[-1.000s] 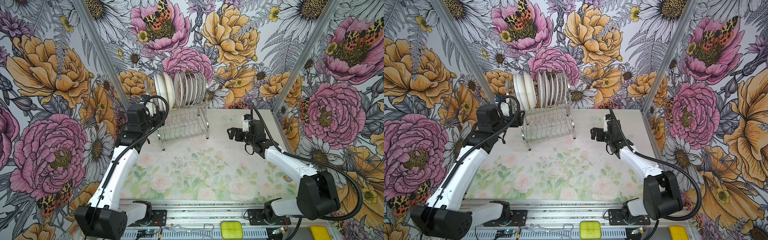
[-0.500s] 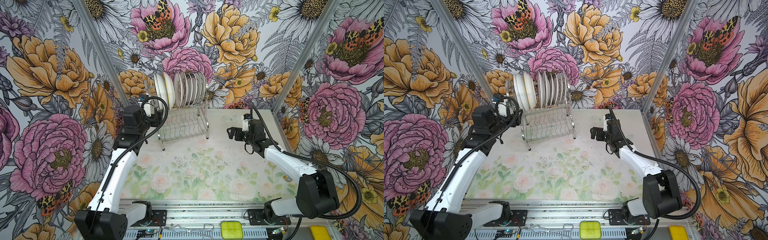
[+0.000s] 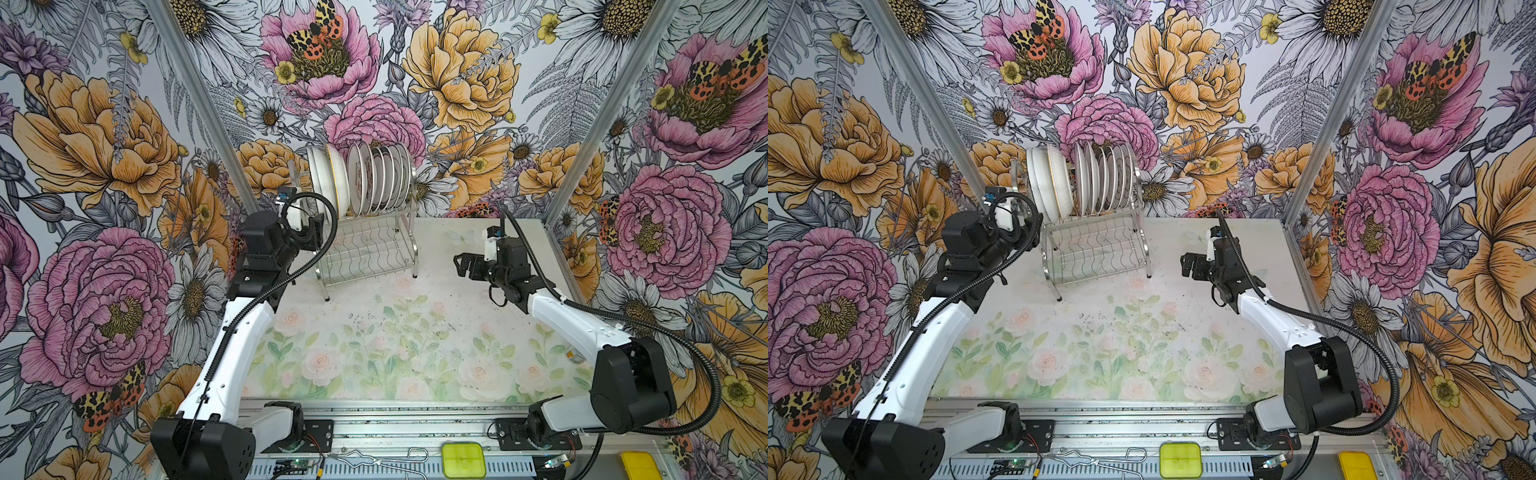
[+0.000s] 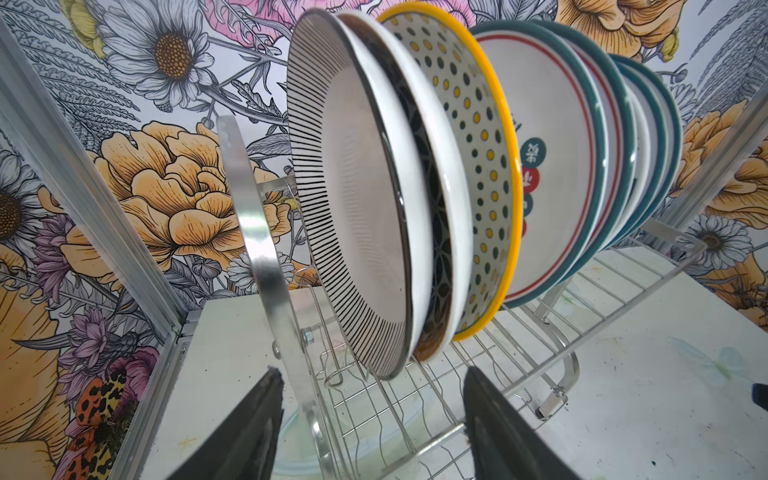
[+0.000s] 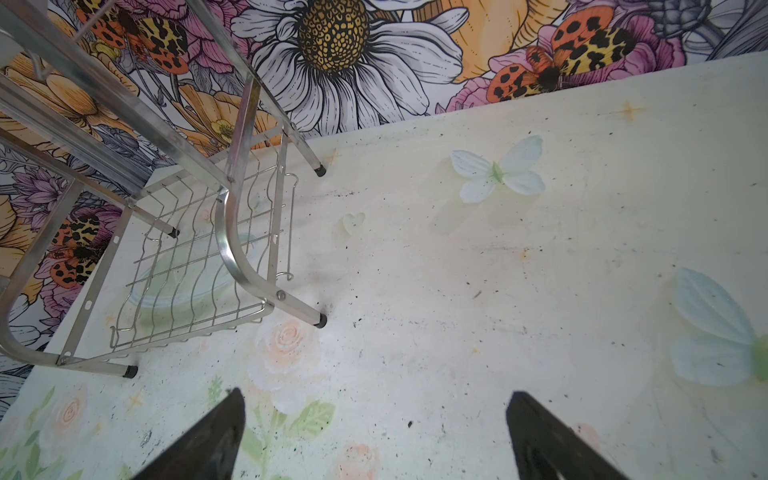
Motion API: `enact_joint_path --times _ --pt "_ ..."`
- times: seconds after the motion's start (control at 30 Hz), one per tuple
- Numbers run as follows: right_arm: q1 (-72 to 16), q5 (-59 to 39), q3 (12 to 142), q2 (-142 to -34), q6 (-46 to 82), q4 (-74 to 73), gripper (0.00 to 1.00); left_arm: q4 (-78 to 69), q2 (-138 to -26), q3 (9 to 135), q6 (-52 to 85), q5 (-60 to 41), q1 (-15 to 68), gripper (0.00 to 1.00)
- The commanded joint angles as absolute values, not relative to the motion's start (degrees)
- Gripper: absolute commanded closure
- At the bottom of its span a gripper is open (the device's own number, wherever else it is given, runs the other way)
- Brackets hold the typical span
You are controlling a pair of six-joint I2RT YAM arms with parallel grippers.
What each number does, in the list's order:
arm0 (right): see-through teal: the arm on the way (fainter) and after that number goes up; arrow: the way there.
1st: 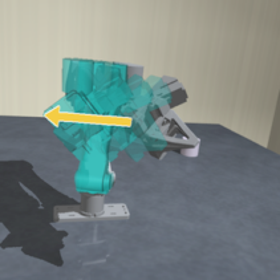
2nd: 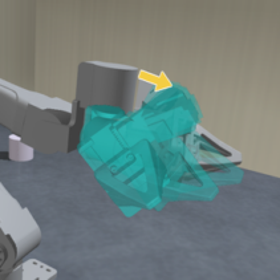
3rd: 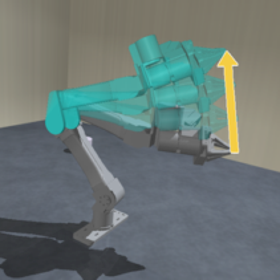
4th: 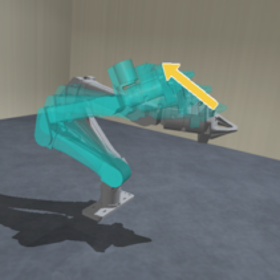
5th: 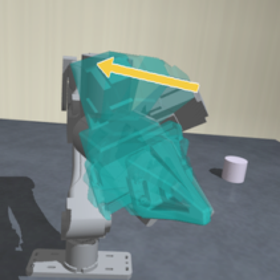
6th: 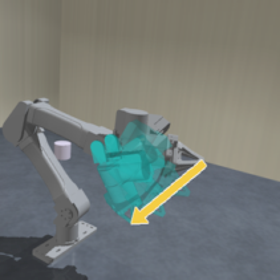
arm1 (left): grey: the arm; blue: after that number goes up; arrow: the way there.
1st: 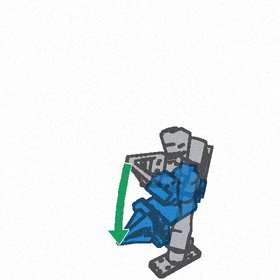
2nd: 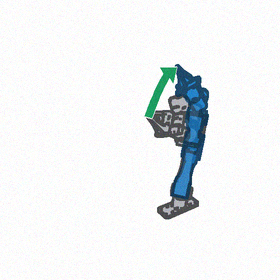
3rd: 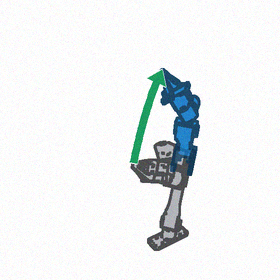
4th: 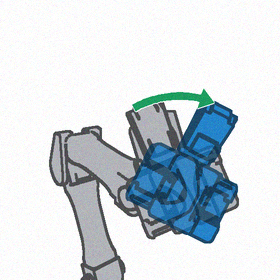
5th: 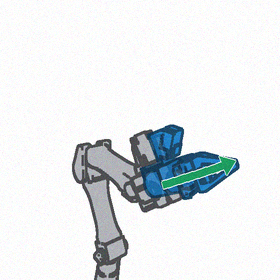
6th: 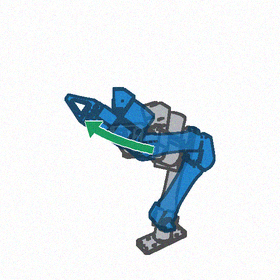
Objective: Unload the plates from the dish rack
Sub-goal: 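Push the open left gripper up around the rim of the black-striped plate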
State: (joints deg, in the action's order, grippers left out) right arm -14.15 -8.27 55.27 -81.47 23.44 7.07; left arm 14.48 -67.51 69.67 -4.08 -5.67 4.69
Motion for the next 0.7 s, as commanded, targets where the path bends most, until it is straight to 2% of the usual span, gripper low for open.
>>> enact_joint_path --times 0.0,0.67 --pt "-13.75 -8.65 57.13 -81.83 23.2 6.5 0.01 11.8 -68.0 69.22 -4.95 -6.68 4.1 0.32" --pt "-13.41 -8.0 56.16 -81.1 23.43 6.47 0.01 11.99 -72.86 71.94 -6.42 -9.17 2.9 0.38"
